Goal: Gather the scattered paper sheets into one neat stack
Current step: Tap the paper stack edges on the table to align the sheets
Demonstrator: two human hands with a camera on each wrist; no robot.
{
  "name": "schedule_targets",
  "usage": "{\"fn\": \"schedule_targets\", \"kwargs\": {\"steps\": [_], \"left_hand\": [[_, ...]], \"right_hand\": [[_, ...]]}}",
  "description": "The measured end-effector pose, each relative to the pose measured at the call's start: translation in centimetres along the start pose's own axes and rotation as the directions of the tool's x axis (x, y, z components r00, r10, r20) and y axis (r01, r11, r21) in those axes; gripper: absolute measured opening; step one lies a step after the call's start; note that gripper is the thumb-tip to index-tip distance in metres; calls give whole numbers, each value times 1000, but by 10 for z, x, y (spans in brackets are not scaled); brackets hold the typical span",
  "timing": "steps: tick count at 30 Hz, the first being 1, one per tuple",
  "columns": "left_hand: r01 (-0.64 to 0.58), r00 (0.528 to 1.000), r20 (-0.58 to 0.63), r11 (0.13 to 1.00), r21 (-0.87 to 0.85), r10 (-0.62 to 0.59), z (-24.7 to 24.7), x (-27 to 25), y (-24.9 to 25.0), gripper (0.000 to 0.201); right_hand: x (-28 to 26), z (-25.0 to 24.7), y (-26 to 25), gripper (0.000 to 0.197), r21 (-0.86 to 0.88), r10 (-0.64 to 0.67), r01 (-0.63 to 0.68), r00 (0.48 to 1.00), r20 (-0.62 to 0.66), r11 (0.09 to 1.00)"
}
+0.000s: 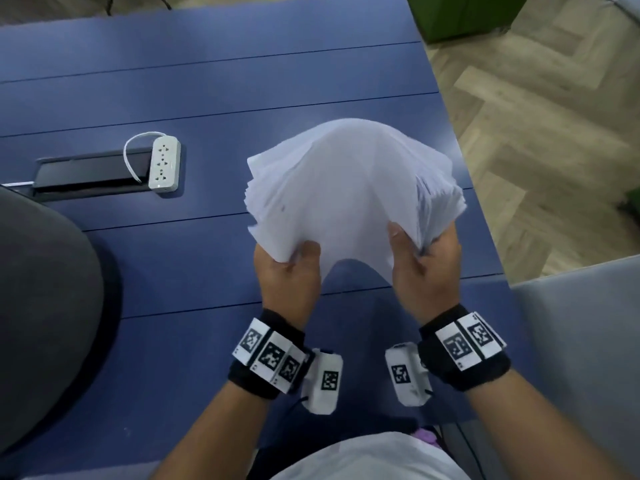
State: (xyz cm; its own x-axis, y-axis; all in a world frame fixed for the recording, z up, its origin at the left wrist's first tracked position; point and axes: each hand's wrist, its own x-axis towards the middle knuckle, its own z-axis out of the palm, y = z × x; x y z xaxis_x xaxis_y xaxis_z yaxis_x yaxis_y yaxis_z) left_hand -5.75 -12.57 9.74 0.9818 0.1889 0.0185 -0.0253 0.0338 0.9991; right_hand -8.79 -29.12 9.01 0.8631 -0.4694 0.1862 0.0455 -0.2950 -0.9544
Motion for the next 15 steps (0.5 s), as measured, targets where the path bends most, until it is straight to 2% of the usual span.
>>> {"fn": "schedule_targets", "kwargs": {"steps": [2, 6, 9, 12, 15], "left_hand": [[29, 999, -27, 999, 17, -29, -4, -4, -9, 48], [86, 995, -46, 994, 65, -84, -23, -1, -40, 44], [88, 995, -55, 994, 59, -85, -24, -2, -50, 44], [80, 994, -68, 995, -64, -85, -20, -2, -54, 51], [78, 996, -7, 956, -282, -83, -24, 5, -52, 52]], "right_hand": [[-11, 0, 9, 33, 27, 27, -27, 1000, 5, 999], [-28, 1, 51, 38, 36, 225, -228, 972, 65, 973], [-31, 3, 67, 43, 18, 271, -273, 960, 71, 962], [-29, 10, 71, 40, 39, 278, -278, 960, 11, 960], [-31, 12, 72, 41, 52, 245, -244, 969, -21, 968]]}}
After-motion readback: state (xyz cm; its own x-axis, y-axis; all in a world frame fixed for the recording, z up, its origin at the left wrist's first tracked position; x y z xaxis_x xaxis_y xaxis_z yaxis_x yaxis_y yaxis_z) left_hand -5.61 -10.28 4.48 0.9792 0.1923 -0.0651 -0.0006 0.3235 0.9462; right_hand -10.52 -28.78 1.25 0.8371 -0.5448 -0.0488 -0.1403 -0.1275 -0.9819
